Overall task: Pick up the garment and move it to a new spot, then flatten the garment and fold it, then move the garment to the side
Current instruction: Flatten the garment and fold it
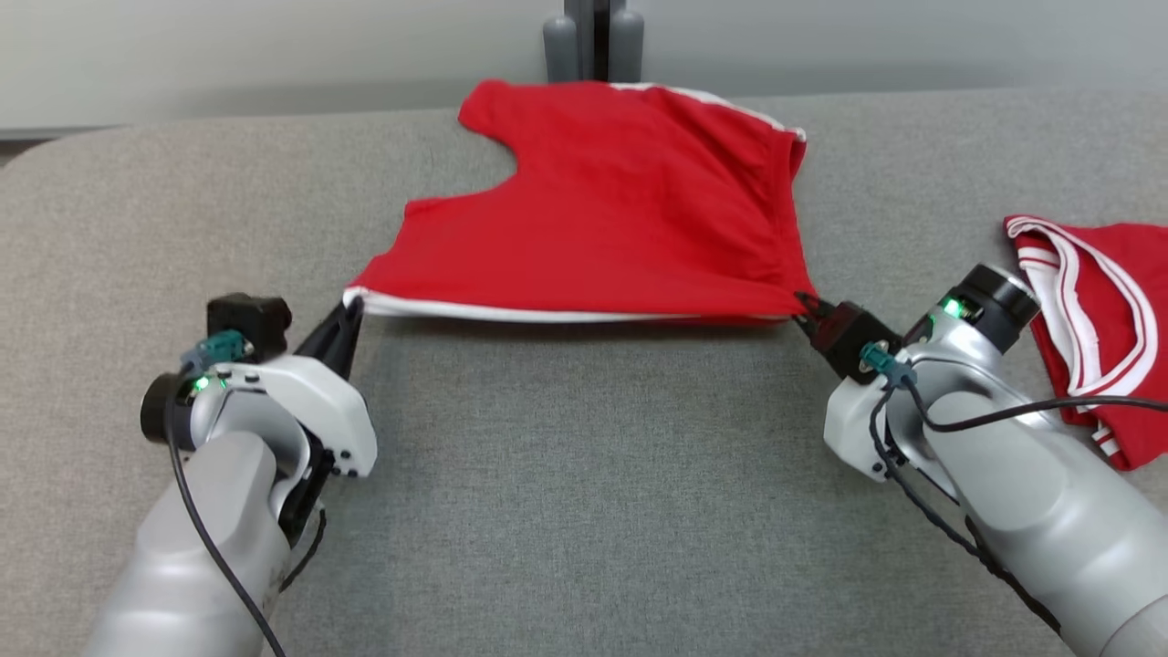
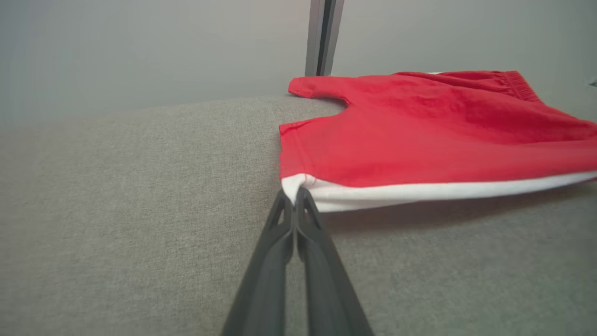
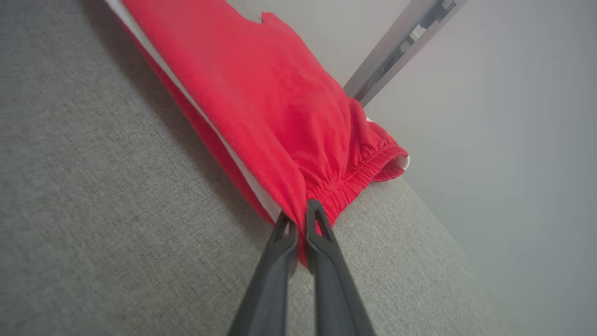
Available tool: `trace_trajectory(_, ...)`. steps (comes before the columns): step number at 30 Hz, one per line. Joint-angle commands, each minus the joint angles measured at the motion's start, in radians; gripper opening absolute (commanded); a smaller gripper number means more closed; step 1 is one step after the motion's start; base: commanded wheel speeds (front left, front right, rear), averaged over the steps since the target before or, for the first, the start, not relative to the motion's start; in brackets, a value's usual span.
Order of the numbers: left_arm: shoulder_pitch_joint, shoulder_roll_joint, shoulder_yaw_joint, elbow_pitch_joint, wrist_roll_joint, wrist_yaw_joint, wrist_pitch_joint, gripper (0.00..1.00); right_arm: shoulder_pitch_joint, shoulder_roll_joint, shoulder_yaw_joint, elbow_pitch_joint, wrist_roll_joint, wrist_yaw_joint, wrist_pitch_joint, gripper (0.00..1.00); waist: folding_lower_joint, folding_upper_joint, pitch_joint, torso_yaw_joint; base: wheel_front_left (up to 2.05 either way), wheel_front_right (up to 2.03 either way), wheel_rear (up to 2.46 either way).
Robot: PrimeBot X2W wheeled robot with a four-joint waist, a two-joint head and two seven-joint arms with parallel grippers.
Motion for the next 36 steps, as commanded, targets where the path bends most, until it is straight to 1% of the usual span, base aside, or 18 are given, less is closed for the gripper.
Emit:
trace_trajectory(1,0.022,0.015,-0.016,0.003,0.015,0.0,0.003,0.0,0.019,-0.011,0.028,0.012,0.024,-0.001,-0.006,0.0,-0.0001,0.0,-0.027,-0.001,0.0,0.0,0.0)
trace_trajectory(6,0.063,0.041,-0.072,0.004,0.05,0.0,0.02,0.0,0.036,-0.016,0.134,0.05,0.115,-0.001,-0.004,0.0,-0.0001,0.0,-0.071,0.001,0.0,0.0,0.0)
trace_trajectory(7,0.063,0.041,-0.072,0.004,0.05,0.0,0.02,0.0,0.036,-0.016,0.134,0.05,0.115,-0.001,-0.004,0.0,-0.0001,0.0,-0.071,0.001,0.0,0.0,0.0)
trace_trajectory(11,0.098,0.063,-0.13,-0.013,0.067,0.0,0.067,0.0,0.048,-0.02,0.241,0.082,0.208,-0.001,0.003,0.0,-0.0001,0.0,-0.105,0.004,0.0,0.0,0.0)
trace_trajectory(14,0.129,0.079,-0.17,-0.039,0.06,0.0,0.113,0.0,0.044,-0.037,0.315,0.077,0.284,-0.001,0.014,0.0,-0.0001,0.0,-0.125,0.005,0.0,0.0,0.0)
trace_trajectory(19,0.174,0.135,-0.231,-0.1,0.039,0.0,0.19,0.0,0.052,-0.068,0.43,0.027,0.418,-0.001,0.055,0.0,-0.0001,0.0,-0.152,0.005,0.0,0.0,0.0)
trace_trajectory(22,0.204,0.166,-0.264,-0.148,0.022,0.0,0.234,0.0,0.072,-0.097,0.469,-0.048,0.509,-0.001,0.121,0.0,-0.0001,0.0,-0.168,0.001,0.0,0.0,0.0)
trace_trajectory(25,0.228,0.212,-0.302,-0.207,0.016,0.0,0.293,0.0,0.087,-0.141,0.483,-0.168,0.58,-0.001,0.215,0.0,-0.0001,0.0,-0.182,-0.004,0.0,0.0,0.0)
trace_trajectory(28,0.253,0.261,-0.331,-0.278,0.002,0.0,0.353,0.0,0.133,-0.199,0.485,-0.32,0.599,-0.001,0.337,0.0,-0.0001,0.0,-0.19,-0.009,0.0,0.0,0.0)
trace_trajectory(31,0.275,0.313,-0.343,-0.357,-0.019,0.0,0.419,0.0,0.147,-0.262,0.483,-0.462,0.637,-0.001,0.445,0.0,-0.0001,0.0,-0.192,-0.014,0.0,0.0,0.0)
trace_trajectory(36,0.326,0.396,-0.34,-0.501,-0.056,0.008,0.522,0.0,0.17,-0.349,0.485,-0.645,0.711,-0.001,0.587,0.0,-0.0001,0.0,-0.197,-0.021,0.0,0.0,0.0)
